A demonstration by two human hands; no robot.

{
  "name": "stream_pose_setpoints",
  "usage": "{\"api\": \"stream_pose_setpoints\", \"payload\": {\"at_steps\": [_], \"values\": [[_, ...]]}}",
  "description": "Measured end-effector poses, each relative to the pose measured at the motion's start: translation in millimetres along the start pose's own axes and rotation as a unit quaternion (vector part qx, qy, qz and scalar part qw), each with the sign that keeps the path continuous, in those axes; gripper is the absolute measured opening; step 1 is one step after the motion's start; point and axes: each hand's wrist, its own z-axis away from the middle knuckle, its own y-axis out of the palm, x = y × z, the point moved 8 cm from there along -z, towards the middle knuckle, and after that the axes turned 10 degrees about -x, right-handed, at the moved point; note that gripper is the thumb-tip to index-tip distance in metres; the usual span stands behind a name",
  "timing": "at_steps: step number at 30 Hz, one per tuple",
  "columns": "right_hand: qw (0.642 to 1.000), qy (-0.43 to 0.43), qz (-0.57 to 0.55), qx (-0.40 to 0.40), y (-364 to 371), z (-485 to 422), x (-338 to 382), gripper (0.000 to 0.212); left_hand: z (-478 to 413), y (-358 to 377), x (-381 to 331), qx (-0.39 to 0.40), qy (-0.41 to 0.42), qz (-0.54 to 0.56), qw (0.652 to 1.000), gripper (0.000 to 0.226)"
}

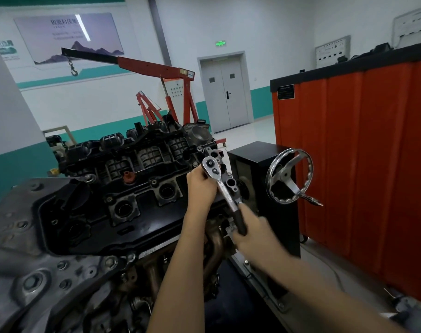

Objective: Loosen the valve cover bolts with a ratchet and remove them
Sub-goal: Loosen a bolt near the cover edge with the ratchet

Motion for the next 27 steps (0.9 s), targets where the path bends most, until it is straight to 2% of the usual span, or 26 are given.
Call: {"api": "stream_pose_setpoints", "payload": {"at_steps": [2,5,6,7,9,11,12,13,15,18,21,23,25,27], "values": [[0.990,-0.056,0.120,0.044,-38.5,-25.7,-3.8,0.026,-1.9,1.1,-6.8,0.015,0.022,-0.014,1.000,0.047],[0.930,-0.165,0.326,0.041,-79.8,-68.4,12.4,0.027,-5.0,0.6,-16.1,0.011,0.050,-0.031,0.998,0.054],[0.914,-0.188,0.357,0.031,-83.0,-74.4,16.7,0.026,-4.5,0.1,-15.7,0.005,0.049,-0.030,0.998,0.053],[0.914,-0.190,0.357,0.016,-82.8,-74.1,18.0,0.023,-3.2,-0.3,-14.2,-0.002,0.043,-0.026,0.999,0.052],[0.948,-0.145,0.284,-0.004,-69.9,-55.1,7.7,0.020,0.4,-0.8,-8.7,-0.012,0.026,-0.014,1.000,0.051],[0.989,-0.053,0.138,-0.011,-39.6,-19.5,-4.9,0.024,3.9,1.5,-4.4,-0.008,0.020,0.000,1.000,0.041],[0.998,-0.016,0.059,-0.022,-21.8,-4.1,-6.9,0.024,4.4,4.1,-3.0,-0.004,0.015,0.006,1.000,0.033],[0.999,0.015,-0.008,-0.039,-3.8,5.8,-5.6,0.024,3.8,5.3,-2.1,-0.004,0.011,0.012,1.000,0.030],[0.992,0.052,-0.090,-0.071,28.2,15.4,5.3,0.021,1.3,4.2,-1.0,-0.016,0.017,0.008,1.000,0.041],[0.988,0.058,-0.120,-0.076,43.1,18.0,11.4,0.016,1.3,2.3,-0.5,-0.012,0.014,-0.007,1.000,0.048],[0.999,0.027,-0.041,-0.004,8.9,4.0,-2.4,0.028,-0.6,3.2,-0.2,0.014,0.010,0.005,1.000,0.038],[0.997,-0.030,0.052,0.047,-31.2,-19.0,-7.1,0.030,-2.5,6.0,-6.4,0.035,0.017,-0.007,0.999,0.038],[0.971,-0.104,0.204,0.065,-67.2,-52.9,-1.9,0.024,-4.0,6.0,-13.6,0.043,0.032,-0.027,0.998,0.048],[0.920,-0.191,0.339,0.056,-82.6,-80.2,15.7,0.021,-5.5,3.1,-12.1,0.040,0.033,-0.033,0.998,0.048]]}}
